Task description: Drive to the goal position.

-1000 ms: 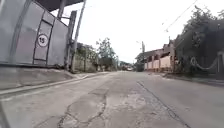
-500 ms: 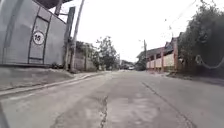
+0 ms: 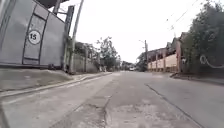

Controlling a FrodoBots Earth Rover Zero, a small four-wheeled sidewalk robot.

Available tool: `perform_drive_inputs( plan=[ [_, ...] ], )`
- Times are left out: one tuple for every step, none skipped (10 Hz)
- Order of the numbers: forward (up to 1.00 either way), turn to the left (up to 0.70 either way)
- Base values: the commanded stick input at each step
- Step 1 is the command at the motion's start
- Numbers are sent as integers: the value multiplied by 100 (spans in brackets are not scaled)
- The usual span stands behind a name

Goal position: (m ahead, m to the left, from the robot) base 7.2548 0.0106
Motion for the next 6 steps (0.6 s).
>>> perform_drive_inputs(
  plan=[
    [70,0],
    [70,0],
    [70,0],
    [70,0],
    [70,0],
    [70,0]
  ],
)
